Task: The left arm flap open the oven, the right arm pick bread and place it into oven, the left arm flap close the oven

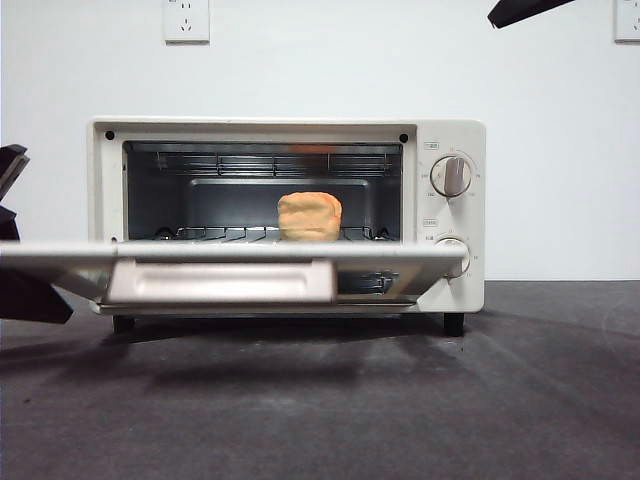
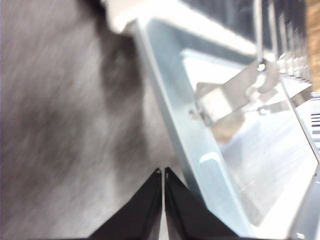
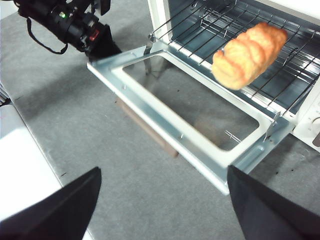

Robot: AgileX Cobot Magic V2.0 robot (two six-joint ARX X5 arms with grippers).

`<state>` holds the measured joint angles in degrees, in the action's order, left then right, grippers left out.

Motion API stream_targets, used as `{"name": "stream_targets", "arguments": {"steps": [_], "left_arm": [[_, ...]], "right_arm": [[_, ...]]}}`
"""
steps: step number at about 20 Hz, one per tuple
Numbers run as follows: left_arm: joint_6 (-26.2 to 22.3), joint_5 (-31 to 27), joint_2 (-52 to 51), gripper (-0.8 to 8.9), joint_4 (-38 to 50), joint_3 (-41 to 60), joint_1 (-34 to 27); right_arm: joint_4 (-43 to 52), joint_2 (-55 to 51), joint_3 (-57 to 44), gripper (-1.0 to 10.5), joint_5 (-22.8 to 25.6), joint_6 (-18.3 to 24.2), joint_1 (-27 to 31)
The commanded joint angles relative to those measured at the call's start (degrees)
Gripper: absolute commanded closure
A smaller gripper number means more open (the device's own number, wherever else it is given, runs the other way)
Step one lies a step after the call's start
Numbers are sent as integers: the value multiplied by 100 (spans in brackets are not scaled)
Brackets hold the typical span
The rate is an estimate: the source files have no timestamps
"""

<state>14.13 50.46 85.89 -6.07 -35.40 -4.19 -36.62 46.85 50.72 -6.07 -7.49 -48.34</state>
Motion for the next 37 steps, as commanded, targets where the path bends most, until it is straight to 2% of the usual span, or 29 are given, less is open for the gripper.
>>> {"name": "stream_targets", "arguments": {"steps": [1,7,15,20,23,27,32,37], "left_arm": [[262,365,72,798,428,-55,11],[769,365,72,798,1281,-55,-201],[1834,365,72,798,2929,-55,-345],[1897,511,-39,798,2927,-55,-313],[1888,337,-560,797,2767,-55,-223],[1679,-221,-1716,797,2116,-79,-48],[527,-1360,-3274,797,-195,-568,415],[-291,-2334,-4172,797,-2031,-1327,933]], "right_arm": [[55,22,59,546,7,20,-55],[55,22,59,546,7,-24,-55],[55,24,59,546,9,-87,-55],[57,24,59,546,31,-85,-55],[59,26,59,546,164,-85,-55],[105,26,59,546,203,-81,-55],[363,28,59,546,203,-63,-55],[485,28,59,546,203,-66,-55]]}}
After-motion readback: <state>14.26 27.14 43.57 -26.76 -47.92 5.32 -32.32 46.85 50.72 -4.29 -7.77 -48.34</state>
